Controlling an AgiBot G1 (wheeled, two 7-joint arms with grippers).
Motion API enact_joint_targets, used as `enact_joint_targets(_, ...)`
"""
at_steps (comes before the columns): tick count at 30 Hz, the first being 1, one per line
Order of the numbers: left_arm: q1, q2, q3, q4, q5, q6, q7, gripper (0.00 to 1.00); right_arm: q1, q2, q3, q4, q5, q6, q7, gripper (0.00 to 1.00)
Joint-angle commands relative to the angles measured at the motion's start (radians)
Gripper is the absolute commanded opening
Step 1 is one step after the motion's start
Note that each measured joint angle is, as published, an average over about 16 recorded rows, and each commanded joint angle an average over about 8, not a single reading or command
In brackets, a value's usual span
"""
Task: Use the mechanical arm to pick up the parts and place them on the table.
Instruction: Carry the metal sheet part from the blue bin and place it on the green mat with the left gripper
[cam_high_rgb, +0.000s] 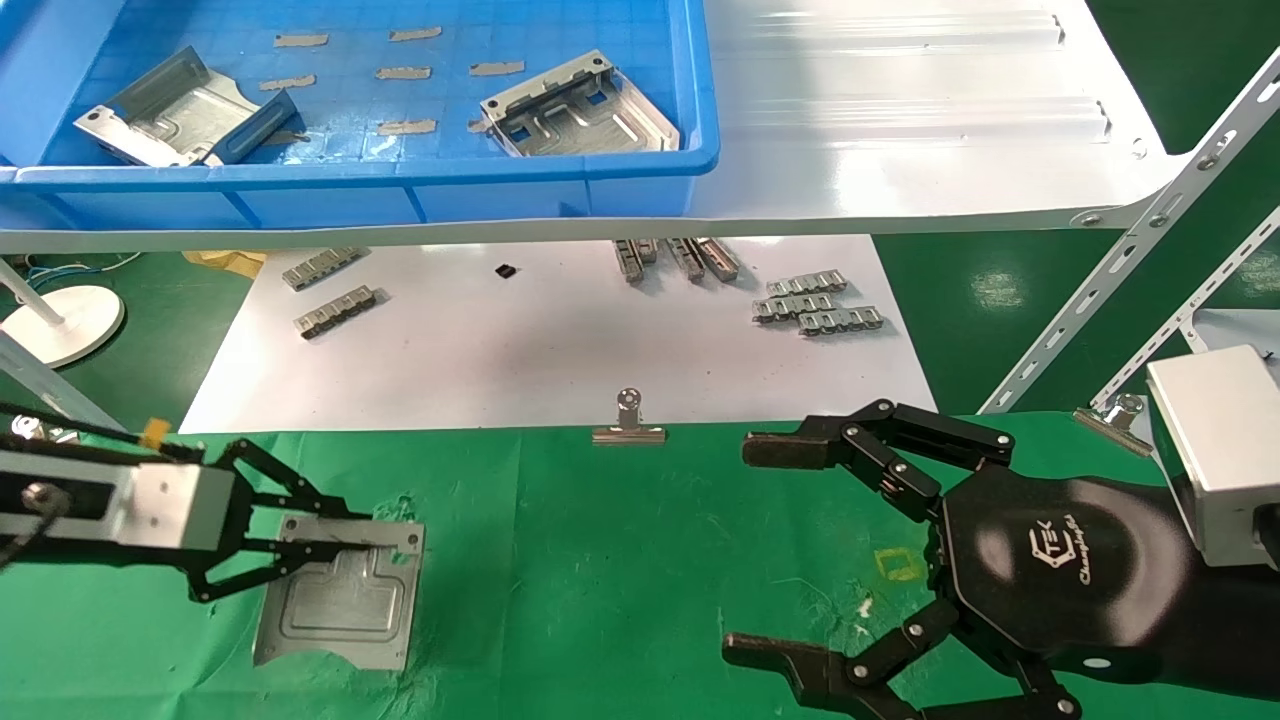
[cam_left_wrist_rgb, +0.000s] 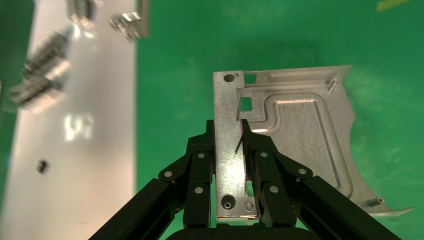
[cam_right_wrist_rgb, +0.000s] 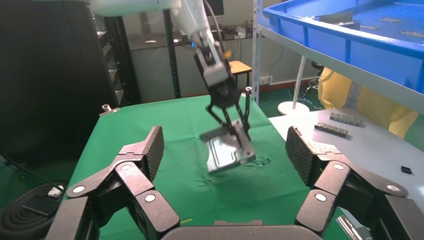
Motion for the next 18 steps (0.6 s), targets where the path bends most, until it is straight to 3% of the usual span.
enact_joint_targets(1, 0.017, 0.024, 0.006, 0.063, 0.002, -0.013, 0.040, 0.70, 0.000, 0.000, 0.000, 0.000, 0.000, 0.000, 0.000, 1.00)
enact_joint_targets(3, 0.020, 0.040, 0.007, 0.107, 0.005, -0.025, 0.064, 0.94, 0.000, 0.000, 0.000, 0.000, 0.000, 0.000, 0.000, 1.00)
enact_joint_targets(4, 0.019, 0.049, 0.008, 0.128, 0.008, -0.031, 0.073, 1.00, 0.000, 0.000, 0.000, 0.000, 0.000, 0.000, 0.000, 1.00)
enact_joint_targets(12, -0.003, 0.105, 0.013, 0.255, 0.016, -0.019, 0.102, 1.00, 0.000, 0.000, 0.000, 0.000, 0.000, 0.000, 0.000, 1.00)
enact_joint_targets(18, -0.032, 0.110, 0.003, 0.316, -0.014, 0.043, 0.034, 1.00, 0.000, 0.000, -0.001, 0.000, 0.000, 0.000, 0.000, 1.00)
